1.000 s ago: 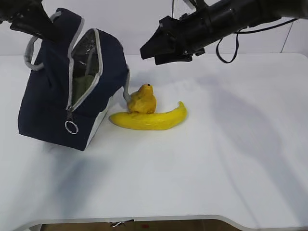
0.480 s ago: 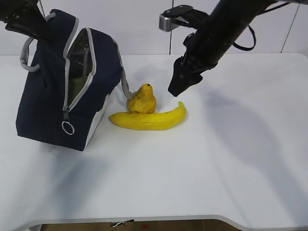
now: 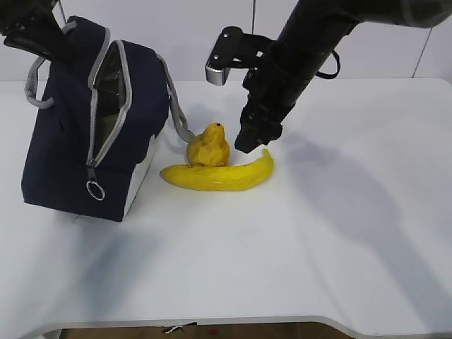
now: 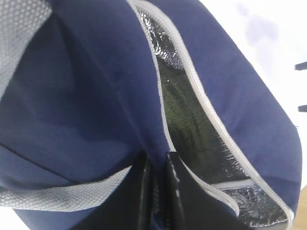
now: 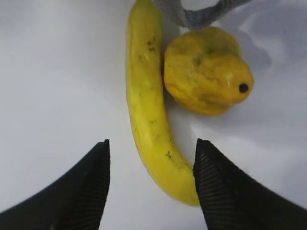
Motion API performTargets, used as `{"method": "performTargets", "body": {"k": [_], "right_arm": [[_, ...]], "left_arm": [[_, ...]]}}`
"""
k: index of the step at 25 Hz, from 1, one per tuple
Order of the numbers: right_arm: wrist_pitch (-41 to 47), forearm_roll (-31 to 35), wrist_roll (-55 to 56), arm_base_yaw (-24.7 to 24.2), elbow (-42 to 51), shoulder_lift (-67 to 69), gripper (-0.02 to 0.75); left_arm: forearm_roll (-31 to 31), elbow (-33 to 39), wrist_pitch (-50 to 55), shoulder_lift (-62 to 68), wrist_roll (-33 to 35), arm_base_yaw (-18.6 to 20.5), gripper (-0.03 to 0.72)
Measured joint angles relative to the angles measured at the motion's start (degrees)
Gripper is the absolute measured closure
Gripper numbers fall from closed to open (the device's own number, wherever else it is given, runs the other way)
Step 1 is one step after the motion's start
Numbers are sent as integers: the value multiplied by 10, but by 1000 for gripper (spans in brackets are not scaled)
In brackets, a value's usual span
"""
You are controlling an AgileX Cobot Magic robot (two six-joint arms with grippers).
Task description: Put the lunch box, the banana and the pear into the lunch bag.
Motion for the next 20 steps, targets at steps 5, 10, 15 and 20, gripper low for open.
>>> {"method": "performTargets", "body": {"k": [5,10,15,20], "right_arm": [[-11,48,-96,0,0,22,276],[-39,57,-125,0,0,42,276],[-41,55,-146,0,0,49,276],[-41,40,-153,0,-1,70,276]], "left_arm": [[12,0,0,0,0,0,661],[16,0,0,0,0,0,661],[18,0,0,0,0,0,661],[19,0,0,0,0,0,662]]}}
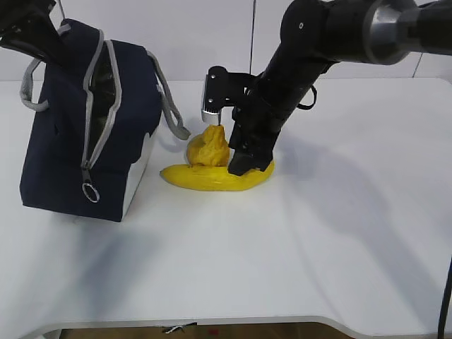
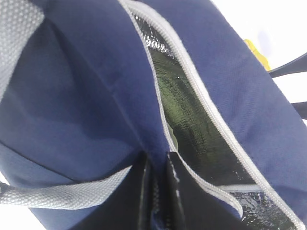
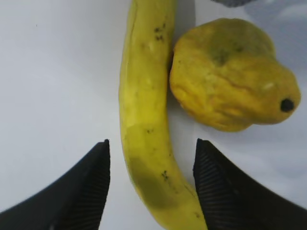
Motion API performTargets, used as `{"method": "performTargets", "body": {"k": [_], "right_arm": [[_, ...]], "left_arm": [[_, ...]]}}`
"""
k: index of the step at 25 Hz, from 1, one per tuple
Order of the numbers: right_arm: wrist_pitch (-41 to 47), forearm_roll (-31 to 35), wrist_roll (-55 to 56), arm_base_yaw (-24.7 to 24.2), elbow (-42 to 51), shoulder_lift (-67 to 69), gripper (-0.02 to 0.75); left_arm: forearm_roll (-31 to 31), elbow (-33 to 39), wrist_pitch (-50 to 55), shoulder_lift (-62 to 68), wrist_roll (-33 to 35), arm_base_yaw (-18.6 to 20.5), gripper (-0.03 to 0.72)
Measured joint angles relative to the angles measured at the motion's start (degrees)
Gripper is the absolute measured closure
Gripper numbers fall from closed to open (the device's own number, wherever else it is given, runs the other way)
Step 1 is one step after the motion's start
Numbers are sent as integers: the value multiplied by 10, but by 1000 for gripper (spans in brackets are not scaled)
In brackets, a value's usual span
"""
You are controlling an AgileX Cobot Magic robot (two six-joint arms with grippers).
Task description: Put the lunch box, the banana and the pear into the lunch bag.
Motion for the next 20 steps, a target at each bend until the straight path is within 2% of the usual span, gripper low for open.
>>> {"method": "performTargets", "body": {"k": [7,20], "right_arm": [[-13,-40,-3,0,0,18,276],[-21,-41,-5,0,0,42,276]], "left_arm": [[0,0,0,0,0,0,662],[0,0,0,0,0,0,662]]}}
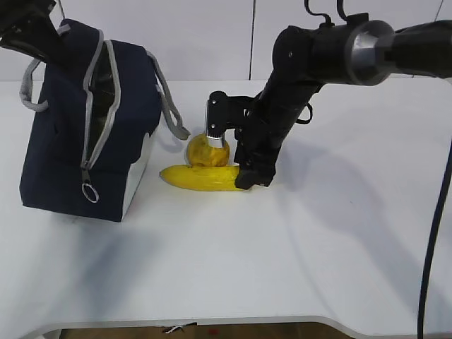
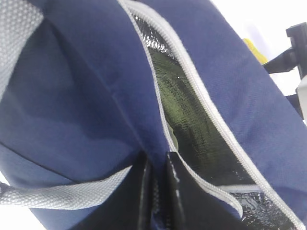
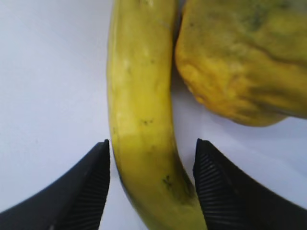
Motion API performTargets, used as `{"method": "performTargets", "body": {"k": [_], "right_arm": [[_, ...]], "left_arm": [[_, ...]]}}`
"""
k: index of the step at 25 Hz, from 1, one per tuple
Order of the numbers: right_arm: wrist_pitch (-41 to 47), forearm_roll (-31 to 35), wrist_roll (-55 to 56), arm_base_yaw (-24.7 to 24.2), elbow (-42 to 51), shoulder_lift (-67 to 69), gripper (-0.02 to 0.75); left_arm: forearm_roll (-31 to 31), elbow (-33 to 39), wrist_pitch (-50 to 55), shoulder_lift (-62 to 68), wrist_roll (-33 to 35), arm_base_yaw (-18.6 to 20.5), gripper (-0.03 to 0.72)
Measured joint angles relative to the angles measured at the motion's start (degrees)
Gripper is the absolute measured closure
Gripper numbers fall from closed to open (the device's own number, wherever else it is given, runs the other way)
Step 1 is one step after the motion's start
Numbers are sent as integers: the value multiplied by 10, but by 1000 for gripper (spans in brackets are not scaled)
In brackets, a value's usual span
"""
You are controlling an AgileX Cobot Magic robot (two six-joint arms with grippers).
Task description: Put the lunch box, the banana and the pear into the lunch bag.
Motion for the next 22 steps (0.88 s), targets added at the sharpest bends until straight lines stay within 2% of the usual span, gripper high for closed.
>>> {"method": "performTargets", "body": {"k": [22], "right_arm": [[9,13,1,0,0,14,279]], "left_arm": [[1,0,0,0,0,0,662]]}}
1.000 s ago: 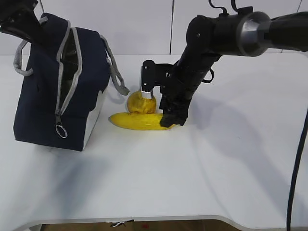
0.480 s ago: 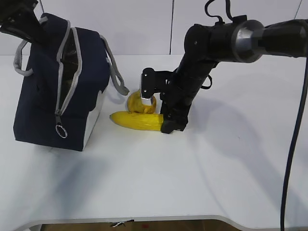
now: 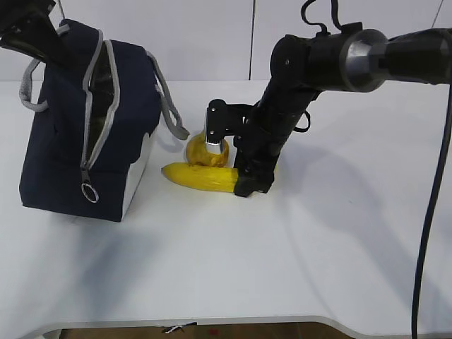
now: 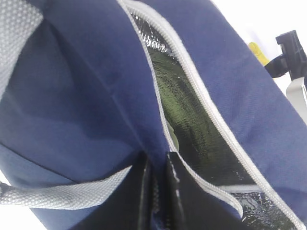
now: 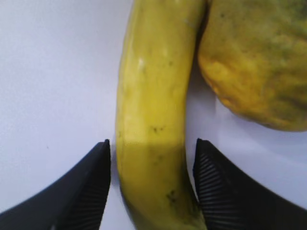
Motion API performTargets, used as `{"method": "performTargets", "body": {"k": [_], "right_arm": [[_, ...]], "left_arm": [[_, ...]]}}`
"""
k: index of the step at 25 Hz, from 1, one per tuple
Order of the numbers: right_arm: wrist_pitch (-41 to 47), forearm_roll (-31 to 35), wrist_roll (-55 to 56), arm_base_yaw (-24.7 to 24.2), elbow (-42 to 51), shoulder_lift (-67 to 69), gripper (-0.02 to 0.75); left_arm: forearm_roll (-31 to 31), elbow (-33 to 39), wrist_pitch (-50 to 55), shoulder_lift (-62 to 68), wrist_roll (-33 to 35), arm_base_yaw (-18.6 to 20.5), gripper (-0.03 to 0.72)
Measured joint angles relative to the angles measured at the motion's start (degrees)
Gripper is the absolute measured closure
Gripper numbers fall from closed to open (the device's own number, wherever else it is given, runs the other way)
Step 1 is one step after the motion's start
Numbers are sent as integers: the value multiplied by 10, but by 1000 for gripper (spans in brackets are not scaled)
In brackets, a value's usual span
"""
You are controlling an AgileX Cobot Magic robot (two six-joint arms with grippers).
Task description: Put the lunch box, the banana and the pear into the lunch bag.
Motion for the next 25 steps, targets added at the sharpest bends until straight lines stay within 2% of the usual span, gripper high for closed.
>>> {"method": "performTargets", "body": {"k": [3,5,8,18,25], "right_arm": [[2,0,0,0,0,0,330],[14,1,0,0,0,0,398],[41,2,0,0,-2,0,440],[138,31,10,0,-4,-30,451],[165,37,70,0,-71,-62,451]], "left_arm": [[0,0,0,0,0,0,662],[0,0,0,0,0,0,662],[0,0,0,0,0,0,662],[0,0,0,0,0,0,662],[0,0,0,0,0,0,662]]}}
